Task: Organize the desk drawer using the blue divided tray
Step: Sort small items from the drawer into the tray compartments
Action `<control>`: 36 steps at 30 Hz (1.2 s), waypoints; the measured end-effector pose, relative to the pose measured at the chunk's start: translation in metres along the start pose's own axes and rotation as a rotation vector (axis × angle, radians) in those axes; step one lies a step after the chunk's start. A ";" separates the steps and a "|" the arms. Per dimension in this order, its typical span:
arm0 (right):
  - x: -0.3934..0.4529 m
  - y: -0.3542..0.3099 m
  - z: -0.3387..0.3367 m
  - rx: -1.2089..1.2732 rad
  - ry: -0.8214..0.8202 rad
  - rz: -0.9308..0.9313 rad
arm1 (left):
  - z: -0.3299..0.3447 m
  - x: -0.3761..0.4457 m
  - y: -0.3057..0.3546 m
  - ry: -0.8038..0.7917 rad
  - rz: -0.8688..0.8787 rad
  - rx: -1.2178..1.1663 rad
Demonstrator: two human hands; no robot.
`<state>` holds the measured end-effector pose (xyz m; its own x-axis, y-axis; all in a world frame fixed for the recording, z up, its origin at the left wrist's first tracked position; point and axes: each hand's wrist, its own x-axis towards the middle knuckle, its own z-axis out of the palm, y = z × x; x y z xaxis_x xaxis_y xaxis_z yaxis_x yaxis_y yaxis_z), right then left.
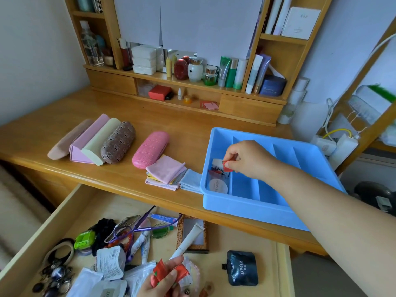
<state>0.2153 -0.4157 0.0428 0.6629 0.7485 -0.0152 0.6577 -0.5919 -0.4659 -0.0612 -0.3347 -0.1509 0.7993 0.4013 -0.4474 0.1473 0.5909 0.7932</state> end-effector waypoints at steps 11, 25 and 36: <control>0.007 -0.015 0.009 -0.254 0.006 0.053 | 0.001 -0.007 0.001 -0.027 -0.019 -0.059; -0.081 -0.034 0.006 0.491 -0.214 0.079 | 0.086 -0.021 0.082 -0.045 0.457 0.131; -0.045 -0.012 -0.021 0.444 0.123 0.062 | 0.112 -0.005 0.091 0.081 0.536 0.266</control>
<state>0.1851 -0.4481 0.0681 0.7515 0.6587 0.0374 0.4163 -0.4294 -0.8014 0.0134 -0.3618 -0.0301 0.7566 0.6535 0.0219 -0.1153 0.1004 0.9883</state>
